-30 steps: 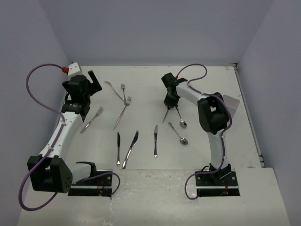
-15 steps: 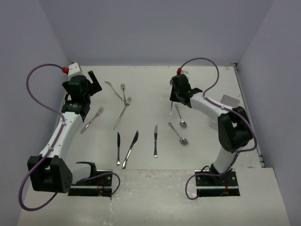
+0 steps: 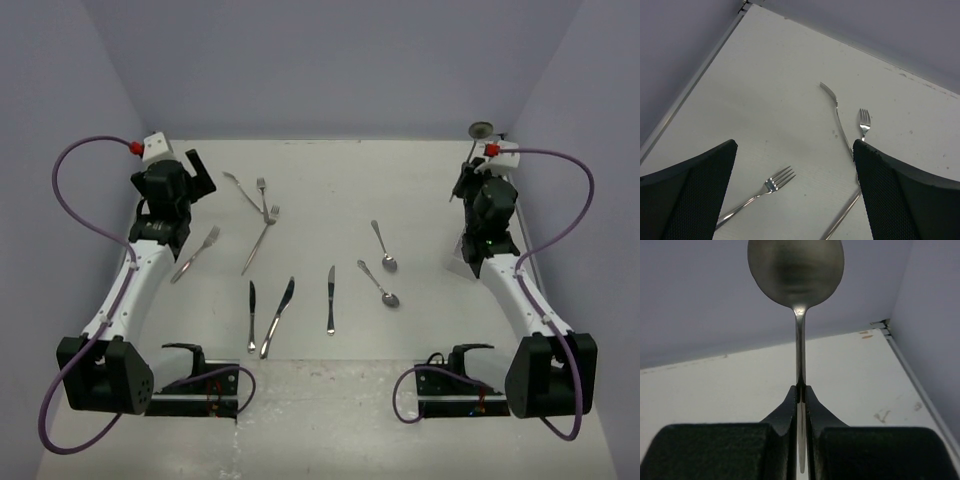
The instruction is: Sort the eating utensils into containers
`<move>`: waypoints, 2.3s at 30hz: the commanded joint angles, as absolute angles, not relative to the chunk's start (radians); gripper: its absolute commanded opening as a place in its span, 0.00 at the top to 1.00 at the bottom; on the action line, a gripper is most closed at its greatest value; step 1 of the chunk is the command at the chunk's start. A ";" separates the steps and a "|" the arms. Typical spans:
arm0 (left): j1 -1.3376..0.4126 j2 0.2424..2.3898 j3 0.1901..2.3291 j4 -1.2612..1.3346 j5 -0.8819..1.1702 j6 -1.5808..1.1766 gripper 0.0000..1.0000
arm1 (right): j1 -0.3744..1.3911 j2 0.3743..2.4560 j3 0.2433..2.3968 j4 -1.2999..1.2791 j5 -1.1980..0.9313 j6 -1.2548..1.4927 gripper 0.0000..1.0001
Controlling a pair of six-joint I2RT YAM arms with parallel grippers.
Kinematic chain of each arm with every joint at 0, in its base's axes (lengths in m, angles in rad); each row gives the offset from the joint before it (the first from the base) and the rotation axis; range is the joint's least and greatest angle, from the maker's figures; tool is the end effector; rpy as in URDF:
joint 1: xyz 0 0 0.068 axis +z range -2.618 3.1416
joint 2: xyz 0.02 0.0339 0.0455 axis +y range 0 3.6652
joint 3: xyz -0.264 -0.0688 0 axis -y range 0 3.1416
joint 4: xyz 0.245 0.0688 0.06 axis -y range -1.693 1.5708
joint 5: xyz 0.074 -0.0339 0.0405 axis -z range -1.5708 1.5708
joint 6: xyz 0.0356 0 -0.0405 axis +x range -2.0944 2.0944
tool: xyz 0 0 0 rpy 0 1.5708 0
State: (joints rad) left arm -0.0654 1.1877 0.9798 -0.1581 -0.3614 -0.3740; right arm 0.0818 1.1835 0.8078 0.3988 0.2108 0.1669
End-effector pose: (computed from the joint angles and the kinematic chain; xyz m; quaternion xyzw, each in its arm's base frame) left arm 0.2739 -0.0053 0.3281 -0.2252 0.7853 0.0230 0.5763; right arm 0.2787 0.0154 0.3264 0.1047 0.6912 0.0153 0.7149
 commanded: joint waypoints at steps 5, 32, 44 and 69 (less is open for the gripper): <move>-0.058 1.158 0.982 -0.101 -0.337 -0.339 0.00 | -0.067 1.135 0.637 0.655 -0.121 -0.297 1.00; -0.060 1.207 0.986 -0.107 -0.371 -0.325 0.00 | -0.364 1.258 0.611 0.629 -0.463 -0.236 0.99; -0.060 1.229 0.980 -0.097 -0.338 -0.313 0.00 | -0.402 1.238 0.542 0.634 -0.419 -0.192 0.91; -0.063 1.276 0.976 -0.100 -0.085 -0.341 0.00 | -0.080 0.837 0.794 0.031 -0.309 -0.023 0.01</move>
State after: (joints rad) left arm -0.0658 1.2705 0.9718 -0.1356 -0.1604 -0.3405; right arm -0.2249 0.8371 0.7204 0.2153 -0.3901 0.0029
